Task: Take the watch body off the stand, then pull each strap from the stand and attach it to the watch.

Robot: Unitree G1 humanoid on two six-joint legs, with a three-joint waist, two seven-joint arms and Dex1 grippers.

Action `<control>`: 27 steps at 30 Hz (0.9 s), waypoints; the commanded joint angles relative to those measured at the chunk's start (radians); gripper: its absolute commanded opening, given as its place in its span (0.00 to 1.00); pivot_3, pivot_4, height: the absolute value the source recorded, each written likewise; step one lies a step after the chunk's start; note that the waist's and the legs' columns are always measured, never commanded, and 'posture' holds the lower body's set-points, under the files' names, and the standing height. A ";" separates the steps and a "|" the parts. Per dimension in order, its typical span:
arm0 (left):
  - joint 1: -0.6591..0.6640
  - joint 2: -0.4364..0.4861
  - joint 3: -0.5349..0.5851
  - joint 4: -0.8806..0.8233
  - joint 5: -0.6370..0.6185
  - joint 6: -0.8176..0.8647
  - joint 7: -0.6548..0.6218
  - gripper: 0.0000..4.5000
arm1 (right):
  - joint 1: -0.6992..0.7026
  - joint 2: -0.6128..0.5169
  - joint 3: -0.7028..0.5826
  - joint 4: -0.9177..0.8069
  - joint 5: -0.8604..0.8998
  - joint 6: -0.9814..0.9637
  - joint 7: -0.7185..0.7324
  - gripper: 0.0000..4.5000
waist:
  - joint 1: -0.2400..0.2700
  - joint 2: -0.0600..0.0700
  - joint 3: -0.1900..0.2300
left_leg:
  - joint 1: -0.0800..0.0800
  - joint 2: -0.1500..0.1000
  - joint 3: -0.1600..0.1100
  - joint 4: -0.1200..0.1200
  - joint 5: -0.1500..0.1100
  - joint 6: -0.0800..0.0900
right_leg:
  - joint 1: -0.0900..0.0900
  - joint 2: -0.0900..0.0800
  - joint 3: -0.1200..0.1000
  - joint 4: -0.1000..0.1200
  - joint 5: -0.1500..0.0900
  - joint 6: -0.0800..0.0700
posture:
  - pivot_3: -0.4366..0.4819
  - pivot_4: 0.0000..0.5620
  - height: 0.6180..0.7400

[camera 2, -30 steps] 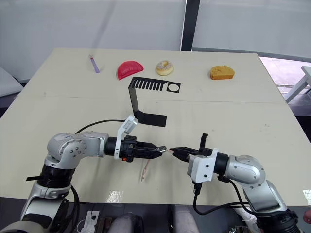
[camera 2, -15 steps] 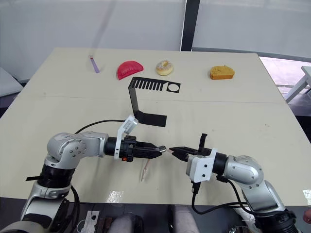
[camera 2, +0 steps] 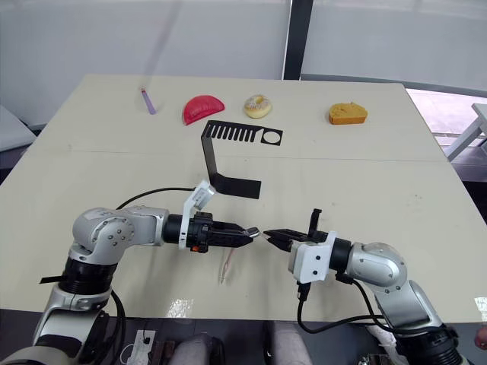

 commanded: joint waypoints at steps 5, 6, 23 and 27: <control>-0.009 -0.028 -0.021 -0.056 -0.039 -0.008 -0.022 0.36 | -0.015 0.022 0.025 -0.022 -0.005 -0.019 -0.026 0.00 | 0.000 0.000 0.000 | 0.000 0.000 0.000 0.000 0.000 0.000 | 0.000 0.000 0.000 0.000 0.000 0.000 | 0.48 0.27 1.00; -0.009 -0.028 -0.022 -0.057 -0.038 -0.009 -0.022 0.36 | -0.016 0.023 0.024 -0.021 -0.007 -0.019 -0.026 0.00 | 0.000 0.000 0.000 | 0.000 0.000 0.000 0.000 0.000 0.000 | 0.000 0.000 0.000 0.000 0.000 0.000 | 0.48 0.27 1.00; -0.013 -0.037 -0.036 -0.059 -0.034 -0.006 -0.016 0.36 | -0.034 0.048 0.031 -0.011 -0.033 -0.019 -0.029 0.00 | 0.000 0.000 0.000 | 0.000 0.000 0.000 0.000 0.000 0.000 | 0.000 0.000 0.000 0.000 0.000 0.000 | 0.48 0.27 1.00; -0.017 -0.045 -0.037 -0.059 -0.034 -0.004 -0.010 0.36 | -0.037 0.053 0.032 -0.012 -0.037 -0.015 -0.030 0.00 | 0.000 0.000 0.000 | 0.000 0.000 0.000 0.000 0.000 0.000 | 0.000 0.000 0.000 0.000 0.000 0.000 | 0.48 0.27 1.00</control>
